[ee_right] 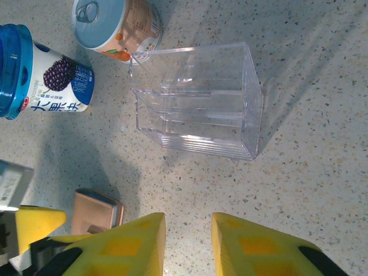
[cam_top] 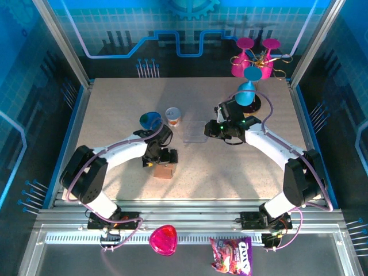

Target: Take the credit cards out of the card holder

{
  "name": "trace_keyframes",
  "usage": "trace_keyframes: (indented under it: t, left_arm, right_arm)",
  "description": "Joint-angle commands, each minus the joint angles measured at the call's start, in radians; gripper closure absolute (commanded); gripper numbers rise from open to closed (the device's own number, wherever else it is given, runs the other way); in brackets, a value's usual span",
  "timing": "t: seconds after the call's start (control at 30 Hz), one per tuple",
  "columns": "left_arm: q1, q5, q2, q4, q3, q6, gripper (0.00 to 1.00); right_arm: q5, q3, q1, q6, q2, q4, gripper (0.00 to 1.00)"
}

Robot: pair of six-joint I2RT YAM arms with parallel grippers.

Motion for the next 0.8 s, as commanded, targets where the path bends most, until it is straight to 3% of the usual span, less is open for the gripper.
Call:
trace_keyframes:
  t: [0.0, 0.57, 0.77]
  left_arm:
    - [-0.007, -0.035, 0.048, -0.049, 0.04, -0.039, 0.01]
    - [-0.123, -0.071, 0.157, -0.09, 0.097, -0.102, 0.01]
    - [-0.139, -0.067, 0.144, -0.098, 0.129, -0.118, 0.08]
  right_arm:
    - [0.012, 0.001, 0.007, -0.004, -0.017, -0.017, 0.72]
    - [0.004, -0.013, -0.002, -0.004, -0.019, -0.01, 0.72]
    - [-0.002, -0.013, -0.002, -0.005, -0.02, -0.005, 0.72]
